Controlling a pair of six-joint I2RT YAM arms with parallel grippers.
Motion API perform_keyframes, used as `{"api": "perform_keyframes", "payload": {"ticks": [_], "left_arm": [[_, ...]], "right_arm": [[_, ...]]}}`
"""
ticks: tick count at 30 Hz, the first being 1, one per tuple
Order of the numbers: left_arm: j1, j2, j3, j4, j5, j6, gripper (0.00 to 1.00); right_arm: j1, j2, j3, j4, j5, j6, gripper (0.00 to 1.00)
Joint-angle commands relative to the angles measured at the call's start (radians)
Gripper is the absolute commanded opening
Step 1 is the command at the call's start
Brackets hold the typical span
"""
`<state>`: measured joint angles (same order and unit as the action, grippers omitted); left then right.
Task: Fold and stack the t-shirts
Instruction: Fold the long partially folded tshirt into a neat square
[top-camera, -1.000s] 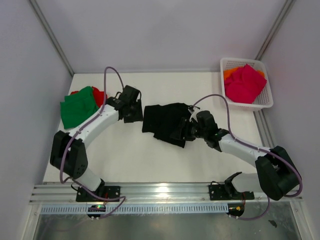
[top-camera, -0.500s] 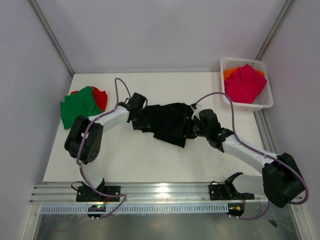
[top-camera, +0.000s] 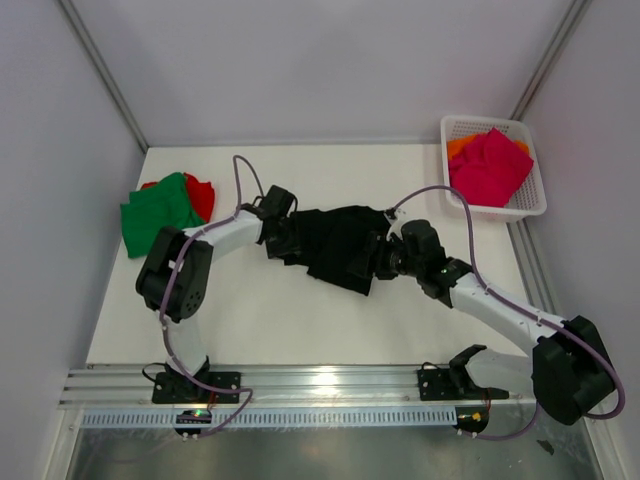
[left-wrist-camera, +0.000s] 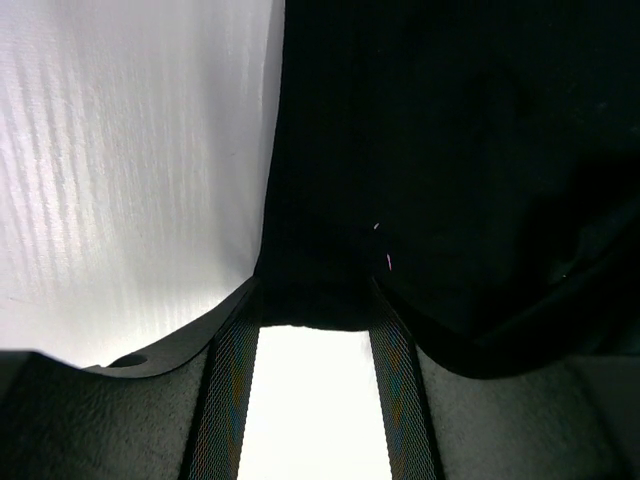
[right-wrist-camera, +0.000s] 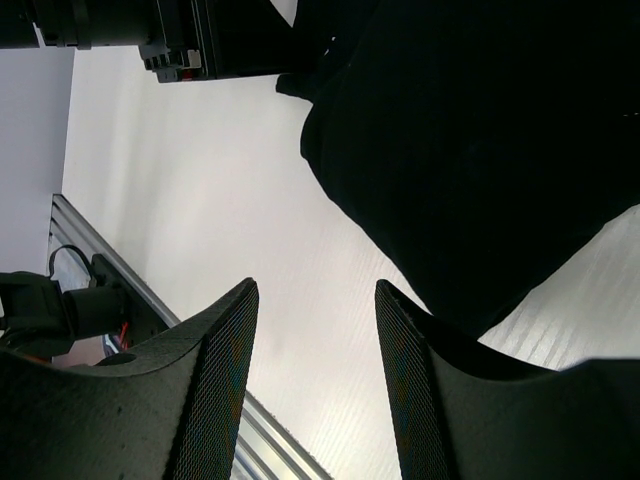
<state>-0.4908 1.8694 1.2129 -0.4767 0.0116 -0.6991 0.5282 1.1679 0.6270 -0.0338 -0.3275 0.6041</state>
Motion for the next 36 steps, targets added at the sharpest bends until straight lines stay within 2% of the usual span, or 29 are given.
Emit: {"api": "perform_keyframes", "payload": {"ticks": [1, 7, 21, 24, 26, 27, 36], "left_arm": [[-0.003, 0.005, 0.034, -0.003, -0.067, 0.023, 0.49], [-0.003, 0.002, 0.040, -0.034, -0.122, 0.046, 0.49], [-0.003, 0.040, 0.054, -0.028, -0.082, 0.020, 0.47], [-0.003, 0.051, 0.057, -0.019, -0.064, 0.009, 0.43], [-0.002, 0.060, 0.057, -0.016, -0.055, 0.007, 0.37], [-0.002, 0.062, 0.056, -0.013, -0.052, 0.007, 0.31], [-0.002, 0.066, 0.053, -0.011, -0.036, 0.030, 0.06]], "right_arm": [[0.004, -0.027, 0.014, -0.002, 0.018, -0.020, 0.55], [0.004, -0.019, 0.000, 0.008, 0.015, -0.020, 0.55], [0.006, -0.014, 0.005, 0.018, 0.012, -0.013, 0.55], [0.004, -0.014, 0.002, 0.023, 0.011, -0.007, 0.55], [0.004, -0.019, -0.001, 0.023, 0.015, -0.007, 0.55], [0.004, -0.019, -0.001, 0.023, 0.015, -0.006, 0.55], [0.004, -0.022, -0.015, 0.028, 0.016, 0.008, 0.55]]}}
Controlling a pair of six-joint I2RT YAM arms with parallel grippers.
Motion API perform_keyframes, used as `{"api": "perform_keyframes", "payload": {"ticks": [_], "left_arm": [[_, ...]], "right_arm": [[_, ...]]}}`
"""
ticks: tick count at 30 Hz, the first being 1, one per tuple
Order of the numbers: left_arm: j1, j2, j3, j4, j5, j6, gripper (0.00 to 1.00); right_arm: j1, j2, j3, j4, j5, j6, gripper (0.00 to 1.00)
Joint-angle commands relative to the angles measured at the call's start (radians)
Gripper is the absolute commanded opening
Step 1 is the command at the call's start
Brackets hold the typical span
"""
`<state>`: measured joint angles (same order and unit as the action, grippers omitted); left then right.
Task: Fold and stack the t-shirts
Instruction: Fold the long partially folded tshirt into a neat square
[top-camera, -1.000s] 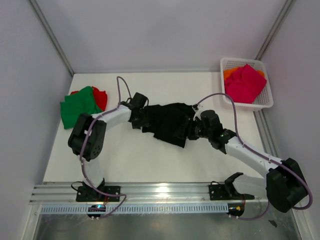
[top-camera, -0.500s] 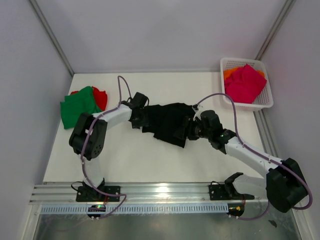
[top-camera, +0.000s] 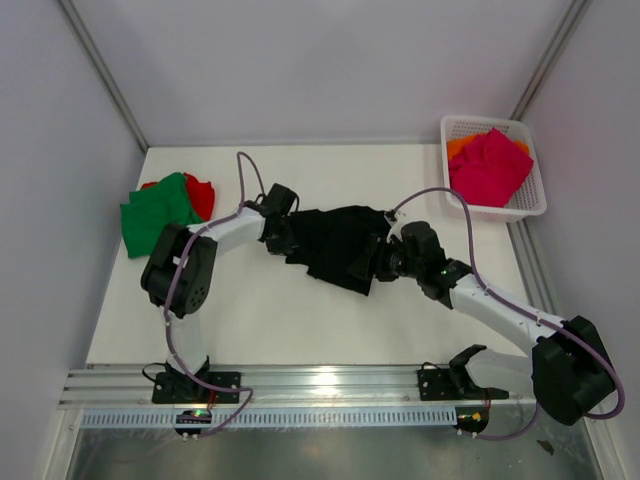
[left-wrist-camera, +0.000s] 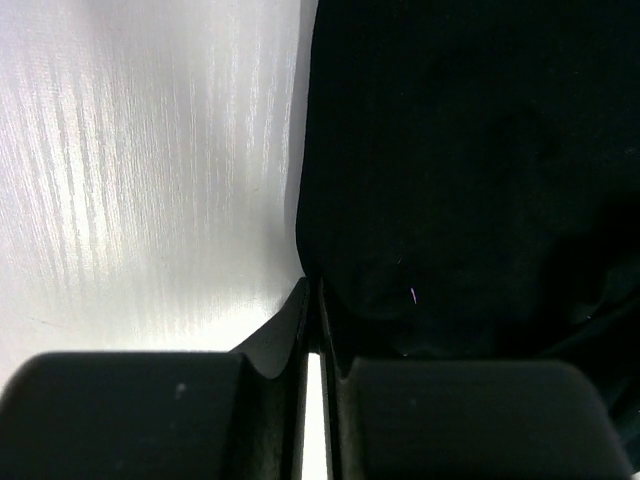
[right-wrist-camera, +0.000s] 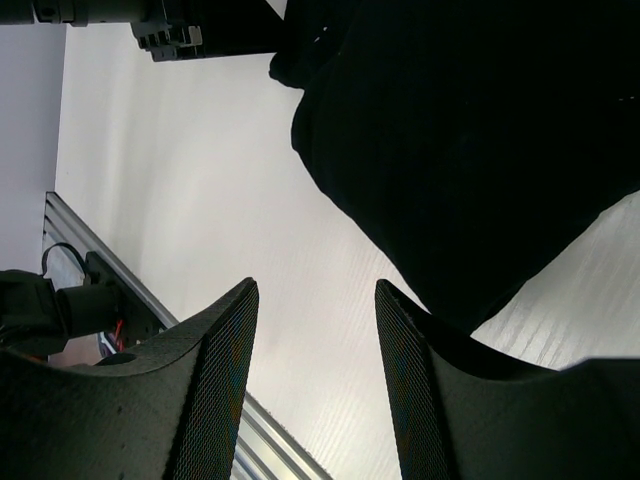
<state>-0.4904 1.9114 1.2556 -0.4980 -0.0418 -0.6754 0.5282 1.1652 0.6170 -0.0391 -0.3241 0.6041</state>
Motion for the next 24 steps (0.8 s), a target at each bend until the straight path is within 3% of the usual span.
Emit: {"api": "perform_keyframes", "payload": {"ticks": [1, 24], "left_arm": [[-0.002, 0.023, 0.011, 0.010, 0.016, 0.007, 0.04], [-0.002, -0.087, 0.324, -0.258, -0.038, 0.092, 0.04]], "right_arm": [[0.004, -0.018, -0.005, 0.033, 0.011, 0.008, 0.55], [0.004, 0.065, -0.030, 0.153, -0.018, 0.045, 0.55]]}}
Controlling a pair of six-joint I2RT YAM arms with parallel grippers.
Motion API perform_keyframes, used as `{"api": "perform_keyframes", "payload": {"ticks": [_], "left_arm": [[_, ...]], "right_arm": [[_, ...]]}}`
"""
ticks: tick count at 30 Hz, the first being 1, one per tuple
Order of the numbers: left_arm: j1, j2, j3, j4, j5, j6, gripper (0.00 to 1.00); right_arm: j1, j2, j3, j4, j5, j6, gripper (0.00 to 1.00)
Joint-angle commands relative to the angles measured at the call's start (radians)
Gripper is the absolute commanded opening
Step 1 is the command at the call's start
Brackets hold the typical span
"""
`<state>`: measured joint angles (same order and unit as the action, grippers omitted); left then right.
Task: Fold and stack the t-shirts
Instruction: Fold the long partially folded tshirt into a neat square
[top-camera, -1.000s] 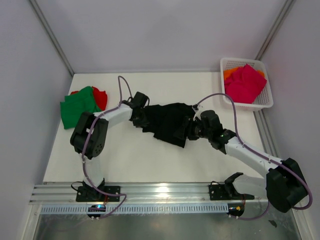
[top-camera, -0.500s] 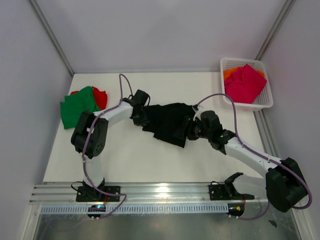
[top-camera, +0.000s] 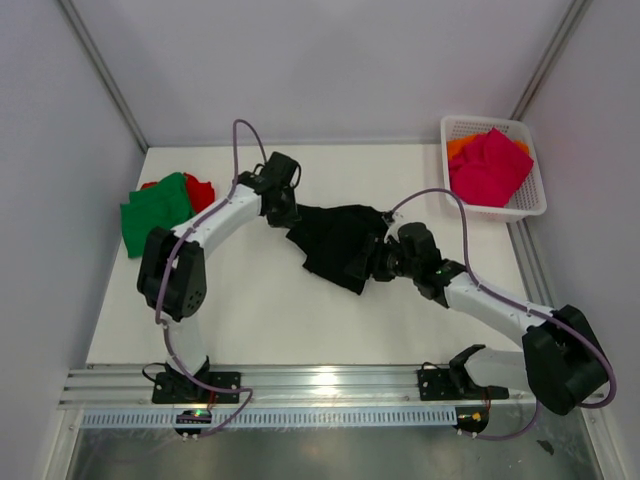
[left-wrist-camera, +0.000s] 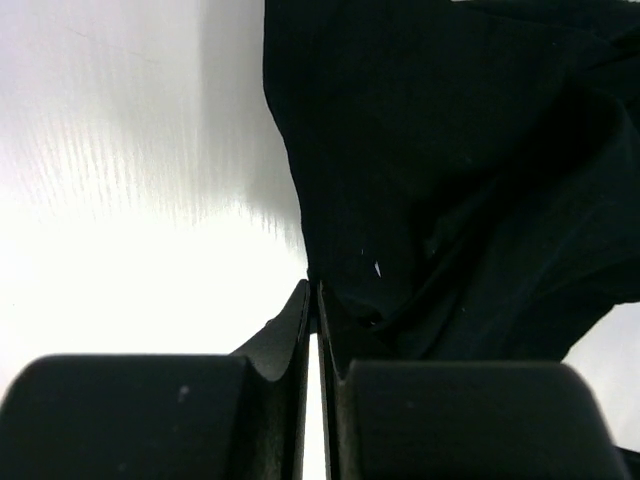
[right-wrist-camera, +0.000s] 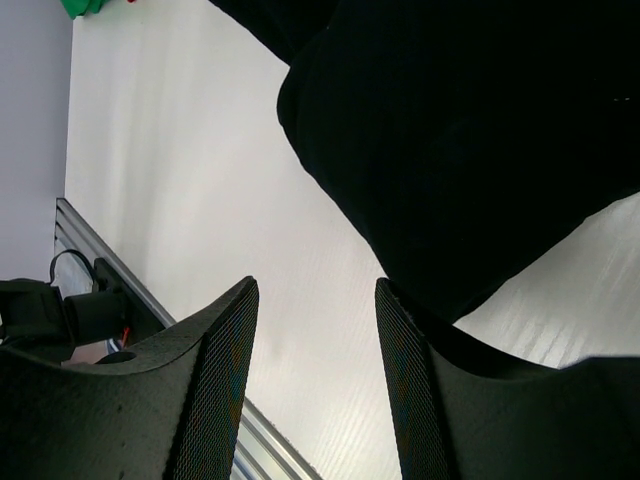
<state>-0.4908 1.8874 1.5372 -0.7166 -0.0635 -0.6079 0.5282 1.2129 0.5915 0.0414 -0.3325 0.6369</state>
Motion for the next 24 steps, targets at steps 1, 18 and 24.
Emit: {"api": "perform_keyframes", "payload": {"ticks": [1, 18, 24], "left_arm": [[-0.002, -0.065, 0.047, -0.043, -0.007, 0.023, 0.04], [-0.006, -0.051, 0.066, -0.072, 0.079, 0.043, 0.06], [-0.006, -0.048, 0.031, -0.067, 0.074, 0.057, 0.05]], "right_arm": [[0.004, 0.023, -0.005, 0.086, -0.011, 0.018, 0.55], [0.006, 0.125, 0.027, 0.176, -0.039, 0.053, 0.55], [0.024, 0.160, 0.060, 0.192, -0.043, 0.058, 0.55]]}}
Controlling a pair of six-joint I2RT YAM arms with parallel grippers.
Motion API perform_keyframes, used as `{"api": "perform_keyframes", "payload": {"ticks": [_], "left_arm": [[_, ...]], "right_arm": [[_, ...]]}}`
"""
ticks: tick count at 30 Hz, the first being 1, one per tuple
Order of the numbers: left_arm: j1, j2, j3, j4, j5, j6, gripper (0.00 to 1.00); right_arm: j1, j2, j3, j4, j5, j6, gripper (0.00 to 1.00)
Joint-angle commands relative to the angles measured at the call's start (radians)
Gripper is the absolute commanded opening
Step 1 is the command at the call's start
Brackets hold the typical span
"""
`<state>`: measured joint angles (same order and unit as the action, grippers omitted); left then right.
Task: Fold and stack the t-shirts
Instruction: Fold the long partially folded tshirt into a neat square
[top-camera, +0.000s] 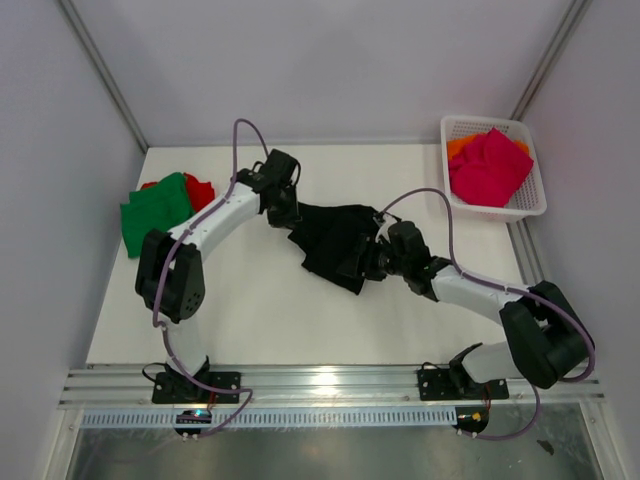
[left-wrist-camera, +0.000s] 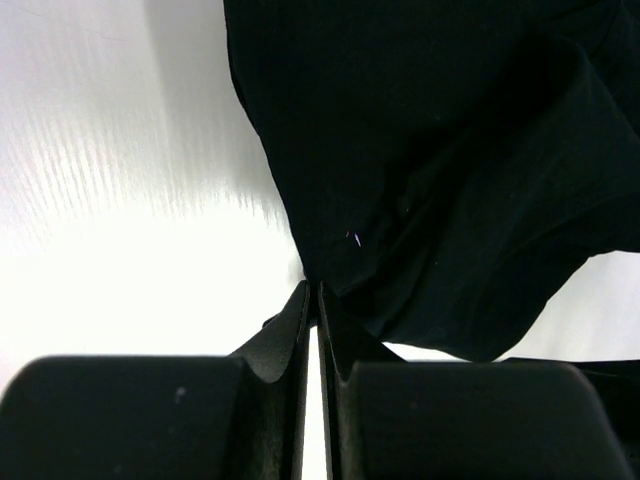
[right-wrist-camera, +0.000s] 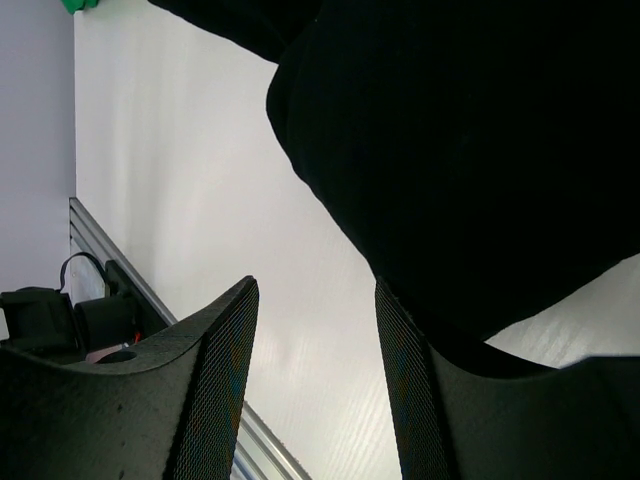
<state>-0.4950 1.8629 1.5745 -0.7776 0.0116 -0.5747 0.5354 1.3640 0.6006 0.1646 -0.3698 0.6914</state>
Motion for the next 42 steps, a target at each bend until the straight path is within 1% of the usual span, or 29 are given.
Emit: {"api": "perform_keyframes", "payload": {"ticks": [1, 9, 19, 21, 23, 26, 28, 29, 31, 32, 37, 40, 41, 42], "left_arm": [[-0.002, -0.024, -0.013, -0.003, 0.007, 0.024, 0.05], [-0.002, -0.015, -0.041, 0.021, 0.054, 0.013, 0.05], [-0.004, -0.011, -0.022, -0.003, 0.050, 0.030, 0.05], [-0.004, -0.016, -0.028, -0.005, 0.053, 0.030, 0.05], [-0.004, -0.024, -0.036, -0.002, 0.054, 0.030, 0.05], [-0.004, -0.024, -0.037, -0.003, 0.053, 0.030, 0.05], [-0.004, -0.024, -0.037, -0.006, 0.053, 0.030, 0.05], [-0.004, -0.024, -0.041, -0.006, 0.053, 0.030, 0.05], [-0.004, -0.030, -0.042, -0.008, 0.047, 0.030, 0.05], [-0.004, -0.033, -0.045, -0.008, 0.038, 0.032, 0.05], [-0.004, -0.053, -0.045, -0.029, 0.005, 0.047, 0.05], [-0.004, -0.065, -0.047, -0.038, -0.002, 0.058, 0.05], [-0.004, -0.067, -0.047, -0.043, -0.036, 0.059, 0.05], [-0.004, -0.071, -0.048, -0.045, -0.036, 0.061, 0.05]], "right_arm": [[0.020, 0.014, 0.056, 0.067, -0.004, 0.002, 0.55], [0.038, 0.044, 0.064, 0.076, 0.019, 0.003, 0.55], [0.058, 0.099, 0.110, 0.111, 0.019, 0.005, 0.55], [0.061, 0.090, 0.114, 0.116, 0.040, -0.010, 0.55], [0.063, 0.078, 0.122, 0.118, 0.106, -0.035, 0.55], [0.063, 0.084, 0.185, 0.050, 0.242, -0.124, 0.55], [0.063, 0.128, 0.243, -0.013, 0.325, -0.174, 0.55], [0.063, 0.151, 0.264, -0.036, 0.413, -0.181, 0.55], [0.060, 0.225, 0.332, -0.108, 0.474, -0.194, 0.55], [0.060, 0.250, 0.352, -0.126, 0.523, -0.191, 0.55], [0.060, 0.368, 0.429, -0.203, 0.609, -0.161, 0.55], [0.060, 0.391, 0.478, -0.295, 0.689, -0.129, 0.55], [0.060, 0.397, 0.488, -0.341, 0.709, -0.109, 0.55], [0.060, 0.399, 0.504, -0.358, 0.741, -0.104, 0.55]]}}
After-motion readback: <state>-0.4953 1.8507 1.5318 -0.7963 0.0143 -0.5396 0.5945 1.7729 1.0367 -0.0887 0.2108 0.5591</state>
